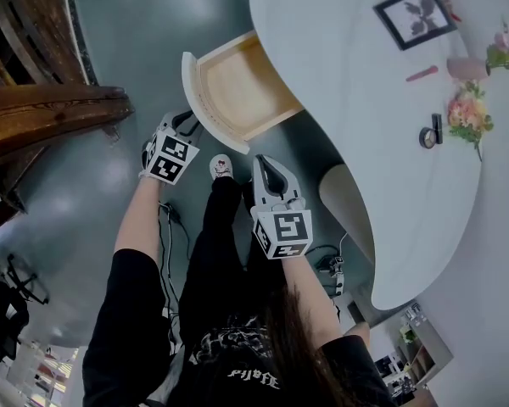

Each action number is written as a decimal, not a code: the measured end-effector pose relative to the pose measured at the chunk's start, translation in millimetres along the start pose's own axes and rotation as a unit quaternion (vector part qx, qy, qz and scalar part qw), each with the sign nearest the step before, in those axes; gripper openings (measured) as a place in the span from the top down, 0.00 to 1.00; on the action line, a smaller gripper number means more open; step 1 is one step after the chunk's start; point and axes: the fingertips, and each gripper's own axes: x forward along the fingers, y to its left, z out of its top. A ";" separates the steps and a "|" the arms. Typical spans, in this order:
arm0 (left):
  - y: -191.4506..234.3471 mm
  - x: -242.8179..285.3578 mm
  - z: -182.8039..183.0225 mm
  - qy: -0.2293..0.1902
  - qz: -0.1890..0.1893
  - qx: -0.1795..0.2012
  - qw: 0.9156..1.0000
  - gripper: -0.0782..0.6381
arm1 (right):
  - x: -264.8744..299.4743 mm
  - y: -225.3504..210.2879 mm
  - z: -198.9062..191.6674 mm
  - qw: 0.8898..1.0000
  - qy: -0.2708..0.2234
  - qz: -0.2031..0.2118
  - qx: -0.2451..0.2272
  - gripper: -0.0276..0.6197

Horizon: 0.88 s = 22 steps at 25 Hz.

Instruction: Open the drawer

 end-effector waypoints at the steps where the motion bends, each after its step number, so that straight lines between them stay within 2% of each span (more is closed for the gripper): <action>1: 0.6 -1.2 0.4 0.002 0.002 0.001 1.000 0.73 | -0.2 -0.3 0.2 1.000 0.000 0.000 0.001 0.92; 3: 2.2 -3.3 2.6 0.000 0.010 -0.005 1.000 0.73 | -0.2 -0.5 1.1 1.000 0.001 0.002 0.003 0.92; 6: 2.2 -5.2 3.4 -0.018 0.022 -0.057 0.998 0.73 | -0.1 -0.8 3.7 1.000 0.001 0.005 0.000 0.92; 9: 3.6 -9.5 2.4 -0.029 0.038 -0.093 0.995 0.65 | -1.1 -0.8 5.8 1.000 0.002 0.006 0.000 0.92; 11: 5.1 -14.2 4.5 -0.035 0.044 -0.100 0.993 0.59 | -2.2 -0.2 7.5 1.000 0.002 0.006 0.001 0.92; 17: -4.4 -32.6 16.4 -0.044 0.036 -0.092 0.994 0.58 | -8.5 5.9 14.6 1.000 0.001 0.006 -0.002 0.92; 22: -11.4 -49.7 22.6 -0.056 0.038 -0.119 0.991 0.58 | -17.4 7.6 23.5 1.000 -0.003 0.002 -0.002 0.92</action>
